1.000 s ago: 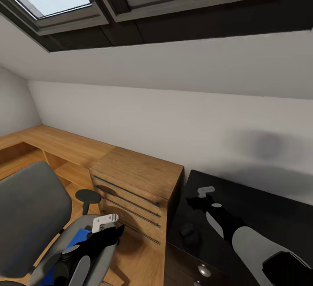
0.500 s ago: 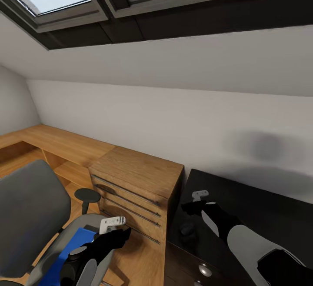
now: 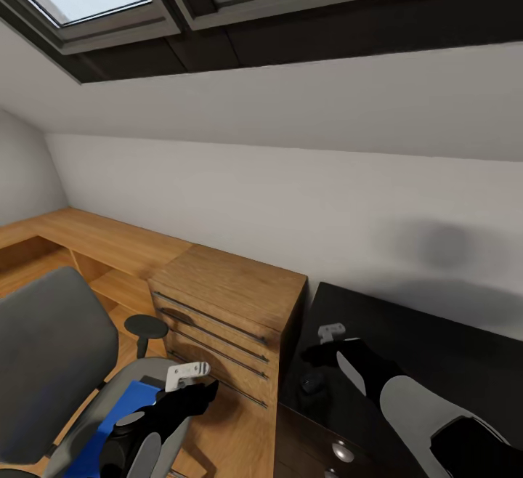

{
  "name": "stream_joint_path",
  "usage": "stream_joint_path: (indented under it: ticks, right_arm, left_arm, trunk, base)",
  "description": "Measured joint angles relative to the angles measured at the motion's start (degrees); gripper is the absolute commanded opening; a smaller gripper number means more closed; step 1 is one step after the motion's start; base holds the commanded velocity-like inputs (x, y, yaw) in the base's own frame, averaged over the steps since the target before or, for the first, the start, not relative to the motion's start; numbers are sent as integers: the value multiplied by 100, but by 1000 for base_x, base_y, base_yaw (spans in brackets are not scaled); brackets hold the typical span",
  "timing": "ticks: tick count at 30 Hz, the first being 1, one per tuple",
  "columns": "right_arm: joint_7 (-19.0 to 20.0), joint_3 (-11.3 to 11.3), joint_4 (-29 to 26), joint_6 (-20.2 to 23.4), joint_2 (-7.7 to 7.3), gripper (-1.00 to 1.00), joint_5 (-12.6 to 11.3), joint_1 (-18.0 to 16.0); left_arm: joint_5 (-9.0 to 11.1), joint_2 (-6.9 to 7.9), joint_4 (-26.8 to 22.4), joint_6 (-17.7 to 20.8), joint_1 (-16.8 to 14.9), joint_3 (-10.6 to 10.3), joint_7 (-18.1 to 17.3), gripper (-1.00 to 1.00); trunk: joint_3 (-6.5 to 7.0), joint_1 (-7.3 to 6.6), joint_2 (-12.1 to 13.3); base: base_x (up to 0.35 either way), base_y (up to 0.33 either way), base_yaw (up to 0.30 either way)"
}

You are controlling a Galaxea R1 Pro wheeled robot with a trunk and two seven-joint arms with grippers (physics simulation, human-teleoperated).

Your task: In the bedroom, organize the workspace by keeping the computer under the desk, ensuring the monitor is on the desk, placing the keyboard on the desk next to the monitor, placing the mouse on the desk next to the keyboard, moving the folder from the swivel chair onto the desk next to the mouse, stacking the notebook on top of the folder with the pen on top of the notebook, and positioning the swivel chair next to the desk.

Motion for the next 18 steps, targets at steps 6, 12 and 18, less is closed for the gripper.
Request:
stream_joint_path:
  ticks: [6, 12, 18]
  right_arm:
    - [13, -1, -1, 459, 4, 100, -9, 0]
    - [41, 5, 4, 668, 10, 100, -13, 0]
    - [86, -6, 4, 830, 4, 100, -23, 0]
  left_arm:
    - [0, 0, 0, 7, 0, 5, -8, 100]
    - [0, 0, 0, 3, 0, 6, -9, 100]
    - [0, 0, -4, 3, 0, 6, -9, 100]
  trunk:
    - [0, 0, 0]
    - [0, 0, 0]
    - [0, 0, 0]
  base:
    - [0, 0, 0]
    - [0, 0, 0]
    - [0, 0, 0]
